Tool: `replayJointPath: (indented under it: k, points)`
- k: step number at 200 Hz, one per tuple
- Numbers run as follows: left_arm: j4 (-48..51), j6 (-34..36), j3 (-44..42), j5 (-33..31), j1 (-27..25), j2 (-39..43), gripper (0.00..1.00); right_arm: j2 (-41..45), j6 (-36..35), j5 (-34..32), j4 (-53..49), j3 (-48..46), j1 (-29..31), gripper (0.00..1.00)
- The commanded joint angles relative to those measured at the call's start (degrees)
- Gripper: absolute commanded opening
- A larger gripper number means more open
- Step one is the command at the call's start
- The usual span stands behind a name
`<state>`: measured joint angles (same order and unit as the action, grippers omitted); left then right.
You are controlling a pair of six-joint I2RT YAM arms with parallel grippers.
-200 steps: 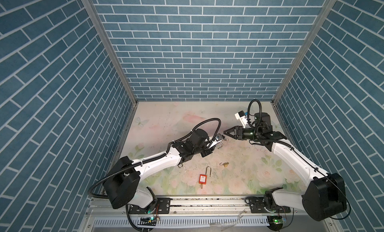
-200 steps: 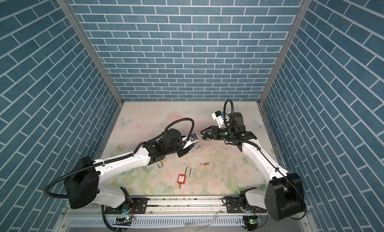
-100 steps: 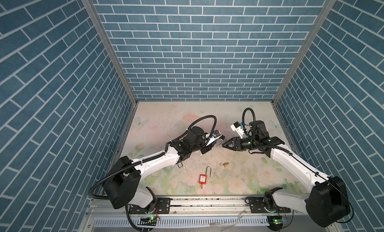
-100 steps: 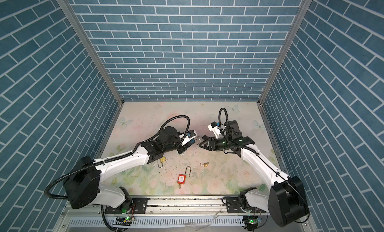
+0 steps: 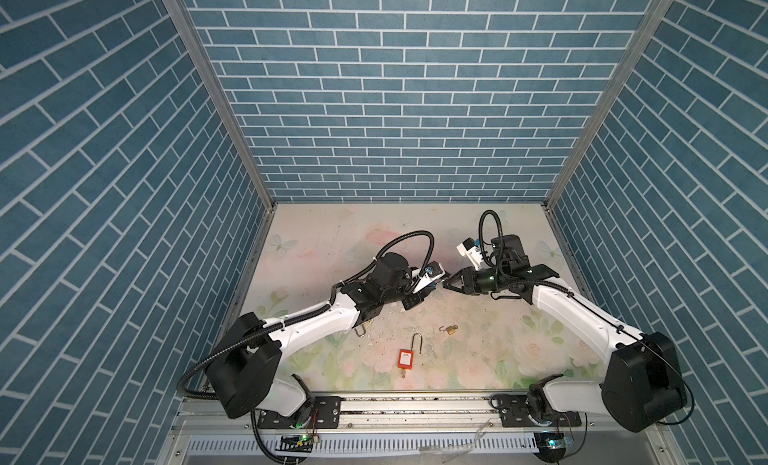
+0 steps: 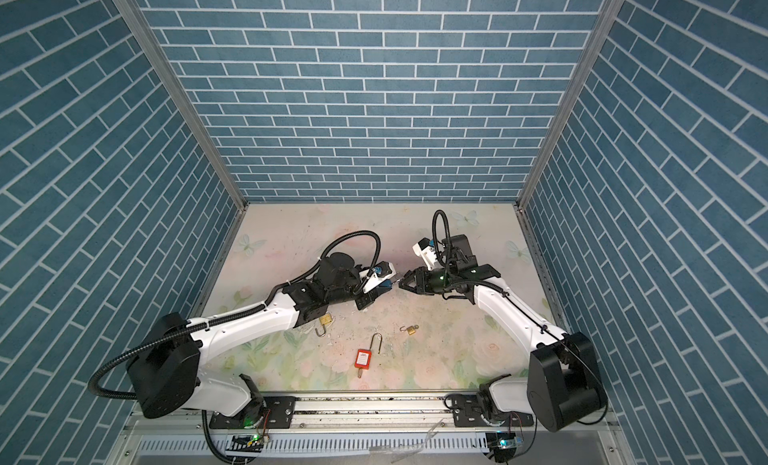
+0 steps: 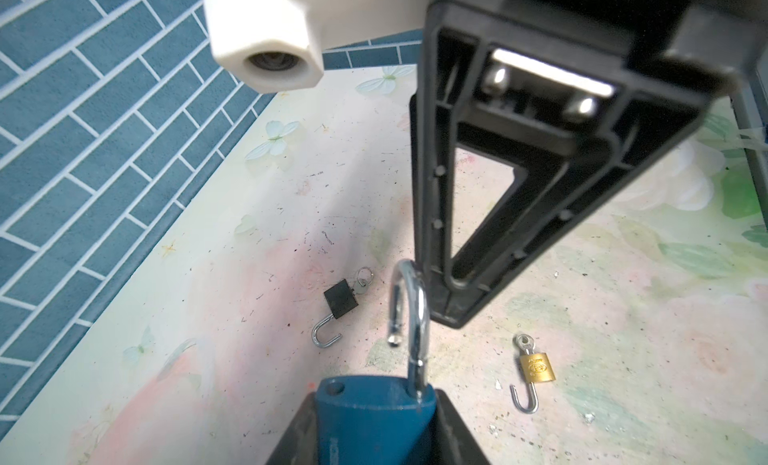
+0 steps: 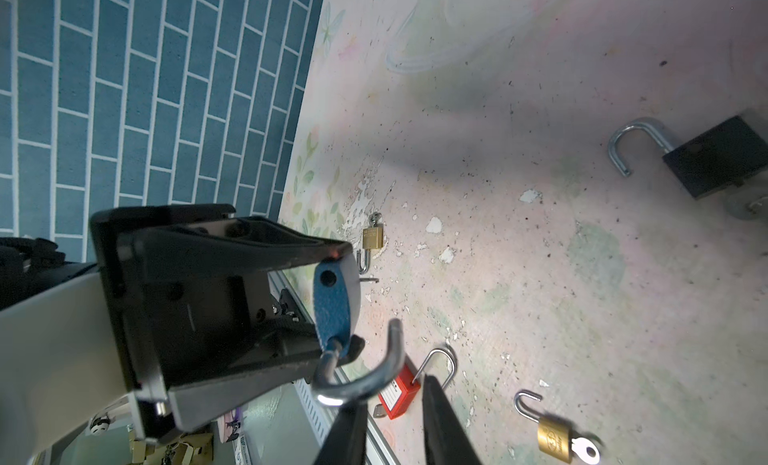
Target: Lock with the key
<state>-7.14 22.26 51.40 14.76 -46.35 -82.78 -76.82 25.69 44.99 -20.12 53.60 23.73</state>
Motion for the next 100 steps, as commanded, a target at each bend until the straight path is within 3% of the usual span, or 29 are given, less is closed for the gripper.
replayJointPath:
  k: [1, 72, 100]
  points:
    - [-0.74, 0.81, 0.76, 2.10, 0.19, 2.11, 0.00, -1.14, -0.21, -1.48, 1.14, 2.77, -0.53, 0.24]
    - [-0.75, 4.14, -0.58, -0.36, 0.04, 1.48, 0.00, 1.14, 2.59, -1.08, 1.19, 2.71, -3.52, 0.35]
    - [-3.52, 8.39, -3.14, -0.05, 0.10, 2.15, 0.00, 2.28, 4.80, 4.28, 1.96, 1.42, -3.99, 0.40]
